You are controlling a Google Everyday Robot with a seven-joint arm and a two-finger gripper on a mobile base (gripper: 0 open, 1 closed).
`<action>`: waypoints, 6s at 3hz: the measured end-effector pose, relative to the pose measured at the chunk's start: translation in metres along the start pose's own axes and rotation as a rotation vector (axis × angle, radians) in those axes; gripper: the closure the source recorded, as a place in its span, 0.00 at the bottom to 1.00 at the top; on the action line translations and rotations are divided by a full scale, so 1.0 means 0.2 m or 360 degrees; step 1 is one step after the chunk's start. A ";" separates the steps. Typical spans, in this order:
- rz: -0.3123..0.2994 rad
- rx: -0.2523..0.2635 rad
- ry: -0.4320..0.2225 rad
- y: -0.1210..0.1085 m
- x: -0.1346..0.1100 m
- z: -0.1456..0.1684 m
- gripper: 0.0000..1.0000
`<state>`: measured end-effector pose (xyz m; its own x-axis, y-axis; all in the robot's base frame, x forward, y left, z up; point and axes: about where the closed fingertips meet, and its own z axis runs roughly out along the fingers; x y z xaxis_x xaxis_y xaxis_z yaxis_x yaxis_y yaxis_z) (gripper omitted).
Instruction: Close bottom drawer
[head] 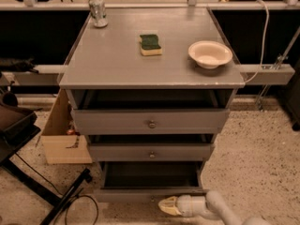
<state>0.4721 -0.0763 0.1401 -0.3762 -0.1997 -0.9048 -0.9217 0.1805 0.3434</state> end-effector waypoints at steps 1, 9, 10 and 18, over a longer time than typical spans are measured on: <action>-0.0072 -0.0023 0.0028 -0.08 -0.15 0.06 1.00; -0.0206 0.0325 0.0271 -0.58 -0.04 -0.05 0.04; -0.0206 0.0325 0.0271 -0.58 -0.04 -0.05 0.00; -0.0407 0.1330 0.0788 0.10 -0.88 -1.75 1.00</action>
Offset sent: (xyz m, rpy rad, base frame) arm 0.0260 0.0117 0.0172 -0.0178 -0.0343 0.0269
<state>0.4865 -0.3747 0.3954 -0.3482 -0.6710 -0.6546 -0.6897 0.6563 -0.3059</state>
